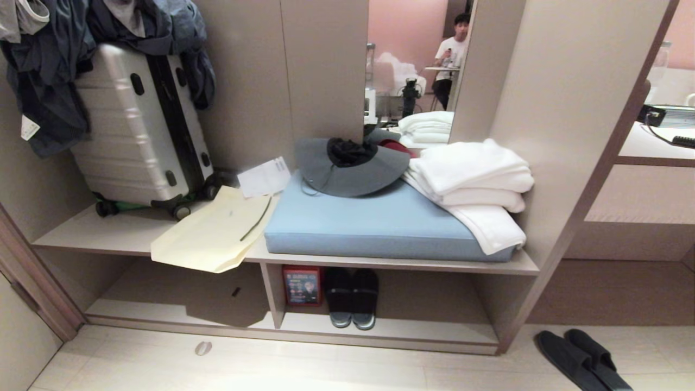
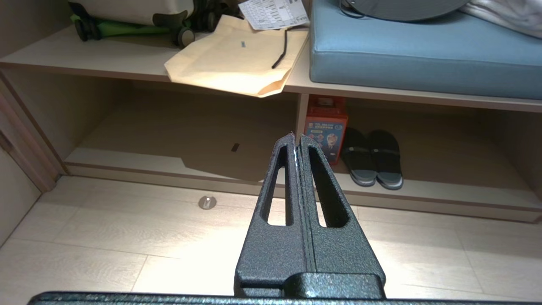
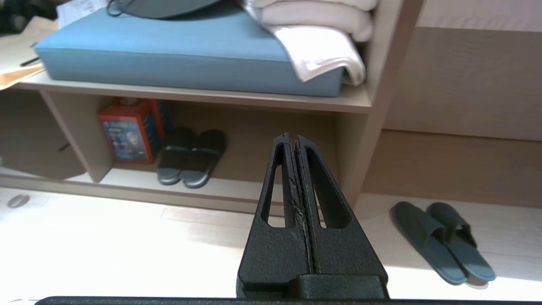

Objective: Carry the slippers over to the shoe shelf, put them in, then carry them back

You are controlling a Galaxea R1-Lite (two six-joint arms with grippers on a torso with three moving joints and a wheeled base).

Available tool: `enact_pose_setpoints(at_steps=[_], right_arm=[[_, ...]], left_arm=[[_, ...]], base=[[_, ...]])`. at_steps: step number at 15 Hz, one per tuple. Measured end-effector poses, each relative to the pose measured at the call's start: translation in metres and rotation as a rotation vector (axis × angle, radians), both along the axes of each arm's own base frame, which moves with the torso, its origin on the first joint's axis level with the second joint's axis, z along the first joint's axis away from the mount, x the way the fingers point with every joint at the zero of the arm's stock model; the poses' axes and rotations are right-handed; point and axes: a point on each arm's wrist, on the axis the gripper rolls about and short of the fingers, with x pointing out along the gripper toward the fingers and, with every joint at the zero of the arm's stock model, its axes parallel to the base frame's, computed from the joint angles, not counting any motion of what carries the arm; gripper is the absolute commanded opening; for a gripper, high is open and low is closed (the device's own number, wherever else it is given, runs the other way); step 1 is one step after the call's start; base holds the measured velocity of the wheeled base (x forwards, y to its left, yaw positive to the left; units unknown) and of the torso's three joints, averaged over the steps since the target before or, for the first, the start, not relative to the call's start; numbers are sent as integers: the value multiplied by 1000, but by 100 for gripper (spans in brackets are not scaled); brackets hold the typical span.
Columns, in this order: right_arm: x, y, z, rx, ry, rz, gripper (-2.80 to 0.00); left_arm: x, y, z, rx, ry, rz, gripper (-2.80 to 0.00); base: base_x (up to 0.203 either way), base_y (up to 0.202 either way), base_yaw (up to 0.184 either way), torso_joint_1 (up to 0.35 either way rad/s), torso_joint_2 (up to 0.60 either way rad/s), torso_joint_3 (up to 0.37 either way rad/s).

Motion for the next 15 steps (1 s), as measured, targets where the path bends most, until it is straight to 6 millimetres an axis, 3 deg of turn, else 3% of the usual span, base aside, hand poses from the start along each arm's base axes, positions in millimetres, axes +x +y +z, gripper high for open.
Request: enact_pose_setpoints(at_steps=[8,15], right_arm=[[0,0,0,0,1,1,-280],[0,0,0,0,1,1,-280]], left_arm=[[0,0,0,-1,0,-1,-280],[0,0,0,-1,0,-1,-280]], base=[[0,7,-1,1,0,0],[-180,0,1,1,2,1]])
